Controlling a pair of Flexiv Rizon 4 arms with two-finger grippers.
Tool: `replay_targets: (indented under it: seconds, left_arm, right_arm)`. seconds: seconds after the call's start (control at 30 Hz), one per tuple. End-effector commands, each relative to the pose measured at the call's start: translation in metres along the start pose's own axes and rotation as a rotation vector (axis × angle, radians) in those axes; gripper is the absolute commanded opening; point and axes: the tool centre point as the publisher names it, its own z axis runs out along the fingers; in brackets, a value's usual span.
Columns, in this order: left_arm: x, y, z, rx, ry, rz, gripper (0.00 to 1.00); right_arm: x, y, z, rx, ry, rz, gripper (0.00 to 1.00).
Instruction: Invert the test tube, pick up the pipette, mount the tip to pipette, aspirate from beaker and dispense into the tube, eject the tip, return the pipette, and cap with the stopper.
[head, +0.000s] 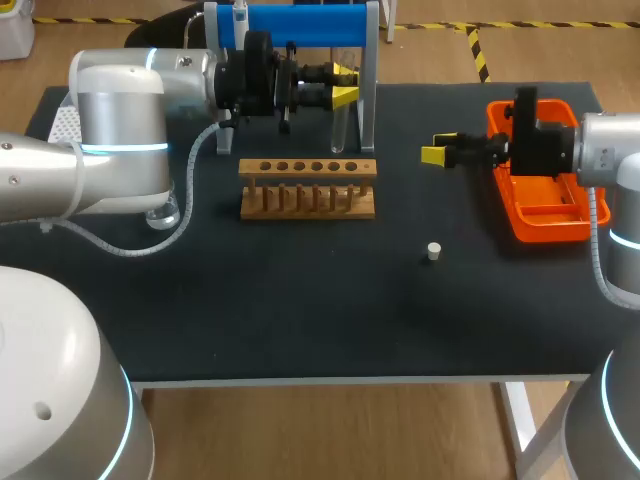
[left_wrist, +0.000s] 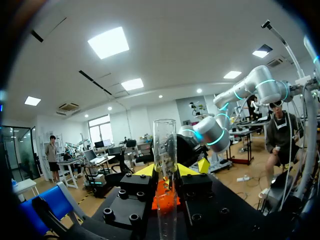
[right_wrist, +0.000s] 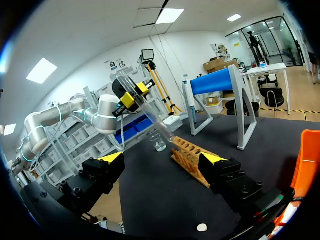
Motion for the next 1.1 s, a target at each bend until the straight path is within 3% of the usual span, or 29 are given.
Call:
replay_targets:
  seconds: [0.03,0.87,1.1]
  left_arm:
    - [-0.006,0.007,-0.004,0.005,0.014,0.000,0.00]
    - [-0.015,0.012,-0.013,-0.004,0.030,-0.041,0.00]
    - [-0.015,0.012,-0.013,-0.004,0.030,-0.041,0.00]
  right_arm:
    - [0.001,-0.001,0.000,0.000,-0.001,0.000,1.00]
    - [0.001,-0.001,0.000,0.000,-0.001,0.000,1.00]
    - [-0.001,-0.006,0.018,0.056,-0.042,-0.209,1.00]
